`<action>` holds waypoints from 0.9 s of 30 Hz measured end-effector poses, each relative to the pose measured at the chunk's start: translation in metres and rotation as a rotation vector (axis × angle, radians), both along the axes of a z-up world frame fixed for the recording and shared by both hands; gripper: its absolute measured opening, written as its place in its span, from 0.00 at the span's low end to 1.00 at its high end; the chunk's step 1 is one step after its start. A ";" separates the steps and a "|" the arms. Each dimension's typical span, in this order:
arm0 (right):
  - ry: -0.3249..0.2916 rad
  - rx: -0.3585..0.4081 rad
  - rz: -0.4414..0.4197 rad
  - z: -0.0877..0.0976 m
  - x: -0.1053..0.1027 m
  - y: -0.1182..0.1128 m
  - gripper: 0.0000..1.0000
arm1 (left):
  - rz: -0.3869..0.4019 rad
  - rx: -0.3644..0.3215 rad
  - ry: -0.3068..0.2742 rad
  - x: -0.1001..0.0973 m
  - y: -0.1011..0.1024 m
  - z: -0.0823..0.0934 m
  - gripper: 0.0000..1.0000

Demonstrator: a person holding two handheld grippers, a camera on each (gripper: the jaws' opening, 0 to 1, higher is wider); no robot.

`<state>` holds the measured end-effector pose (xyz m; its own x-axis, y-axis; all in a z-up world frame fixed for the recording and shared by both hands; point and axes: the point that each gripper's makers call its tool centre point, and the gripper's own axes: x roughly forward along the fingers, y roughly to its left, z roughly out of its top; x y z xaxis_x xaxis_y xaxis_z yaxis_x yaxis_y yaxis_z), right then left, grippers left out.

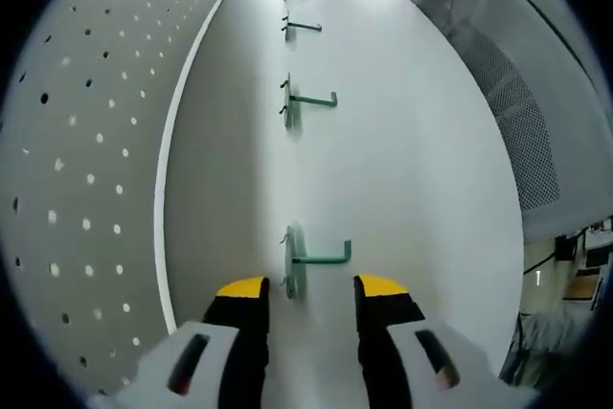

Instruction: Insert the hook assembly into the mounting plate slot until the hook locks in place.

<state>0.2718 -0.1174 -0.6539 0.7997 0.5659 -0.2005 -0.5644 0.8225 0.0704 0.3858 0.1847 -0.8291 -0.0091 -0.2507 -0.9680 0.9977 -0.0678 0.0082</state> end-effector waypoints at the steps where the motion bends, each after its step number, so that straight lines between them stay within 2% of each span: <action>1: 0.000 0.000 0.000 0.000 0.000 0.000 0.57 | 0.008 -0.002 -0.001 0.001 0.000 0.000 0.32; 15: 0.015 -0.007 0.009 -0.004 -0.001 0.001 0.54 | 0.082 -0.014 -0.014 0.006 -0.001 0.000 0.15; 22: 0.017 -0.009 0.009 -0.005 -0.001 0.001 0.54 | 0.082 -0.002 -0.049 0.012 -0.002 0.000 0.06; 27: 0.021 -0.010 0.012 -0.005 -0.002 0.001 0.52 | 0.065 0.008 -0.054 0.013 -0.002 -0.001 0.04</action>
